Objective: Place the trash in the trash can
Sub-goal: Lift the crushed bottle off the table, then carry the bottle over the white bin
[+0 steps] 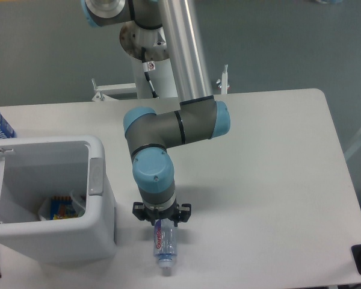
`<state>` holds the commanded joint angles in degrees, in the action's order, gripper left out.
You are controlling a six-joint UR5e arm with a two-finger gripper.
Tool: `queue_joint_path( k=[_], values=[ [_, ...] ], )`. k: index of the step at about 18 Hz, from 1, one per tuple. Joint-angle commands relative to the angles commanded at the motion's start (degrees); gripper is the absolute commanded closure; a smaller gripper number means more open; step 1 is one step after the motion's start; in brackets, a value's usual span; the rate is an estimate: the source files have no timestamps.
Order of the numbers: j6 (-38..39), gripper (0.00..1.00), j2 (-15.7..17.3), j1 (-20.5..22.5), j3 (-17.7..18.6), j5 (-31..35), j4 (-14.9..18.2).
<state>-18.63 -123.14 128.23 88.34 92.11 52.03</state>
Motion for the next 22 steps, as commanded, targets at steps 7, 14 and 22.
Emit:
queue_joint_path(
  k=[7, 14, 22],
  values=[
    [0.88, 0.37, 2.37, 2.11, -2.46, -6.15, -6.24],
    [11.23, 0.37, 2.9, 3.16, -17.13, -10.1, -9.13],
    [17.92, 0.37, 8.87, 5.45, -20.84, -16.78, -12.84]
  ],
)
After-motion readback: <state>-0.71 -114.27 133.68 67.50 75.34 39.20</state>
